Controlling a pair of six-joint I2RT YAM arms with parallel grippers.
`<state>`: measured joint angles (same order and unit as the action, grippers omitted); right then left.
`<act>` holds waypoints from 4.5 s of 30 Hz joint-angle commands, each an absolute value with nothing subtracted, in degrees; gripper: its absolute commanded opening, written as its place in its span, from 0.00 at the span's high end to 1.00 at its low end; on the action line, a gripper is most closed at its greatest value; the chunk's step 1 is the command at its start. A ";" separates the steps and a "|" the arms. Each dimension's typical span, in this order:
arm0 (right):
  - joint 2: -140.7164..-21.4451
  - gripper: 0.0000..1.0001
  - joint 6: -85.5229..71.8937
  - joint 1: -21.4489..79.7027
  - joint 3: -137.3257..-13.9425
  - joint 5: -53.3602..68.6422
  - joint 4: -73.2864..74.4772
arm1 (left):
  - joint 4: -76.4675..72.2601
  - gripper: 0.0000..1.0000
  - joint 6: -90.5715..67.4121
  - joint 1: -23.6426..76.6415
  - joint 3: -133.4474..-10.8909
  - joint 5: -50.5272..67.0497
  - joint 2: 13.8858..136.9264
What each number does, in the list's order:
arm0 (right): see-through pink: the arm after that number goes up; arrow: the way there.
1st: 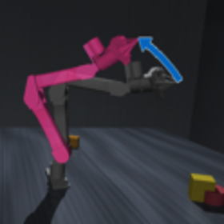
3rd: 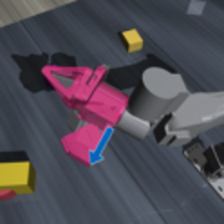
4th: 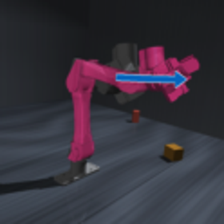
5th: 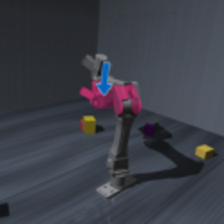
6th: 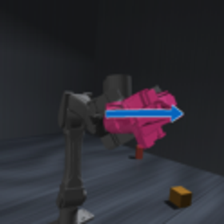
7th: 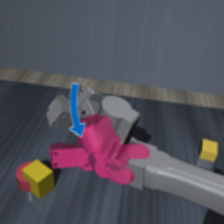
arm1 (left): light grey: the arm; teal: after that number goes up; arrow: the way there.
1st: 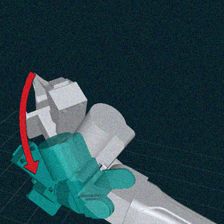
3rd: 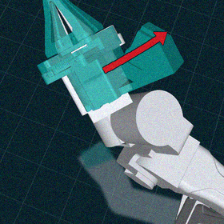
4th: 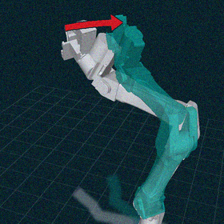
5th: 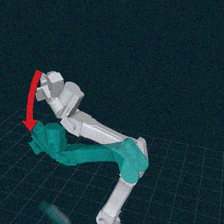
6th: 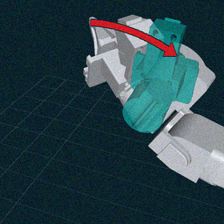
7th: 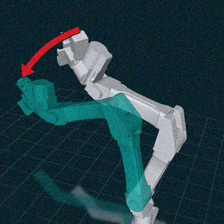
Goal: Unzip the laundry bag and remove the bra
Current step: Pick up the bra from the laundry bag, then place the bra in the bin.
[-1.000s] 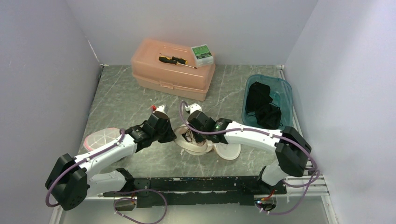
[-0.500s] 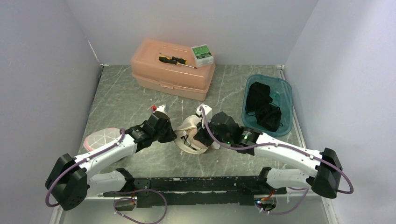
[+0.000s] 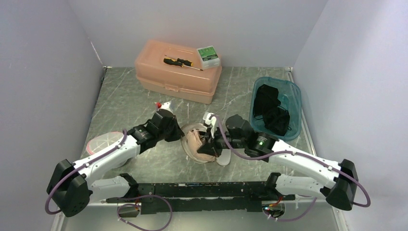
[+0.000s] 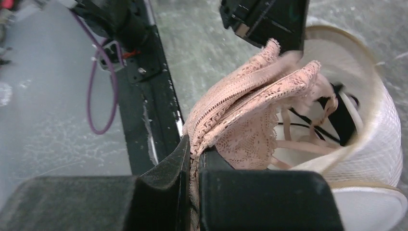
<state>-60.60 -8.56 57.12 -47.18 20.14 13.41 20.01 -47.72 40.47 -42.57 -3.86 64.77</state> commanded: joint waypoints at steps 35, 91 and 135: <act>-42.01 1.00 -11.40 45.88 -65.86 -9.25 15.40 | 21.33 0.97 -48.39 40.40 -44.89 -3.63 63.33; -119.65 1.00 -9.24 2.58 -96.52 -44.70 18.88 | 27.99 0.08 -57.40 40.32 -35.95 -7.78 45.20; -65.58 0.27 -22.45 25.00 -72.97 -14.86 7.20 | 27.87 0.06 -48.53 40.34 -41.04 -11.79 44.95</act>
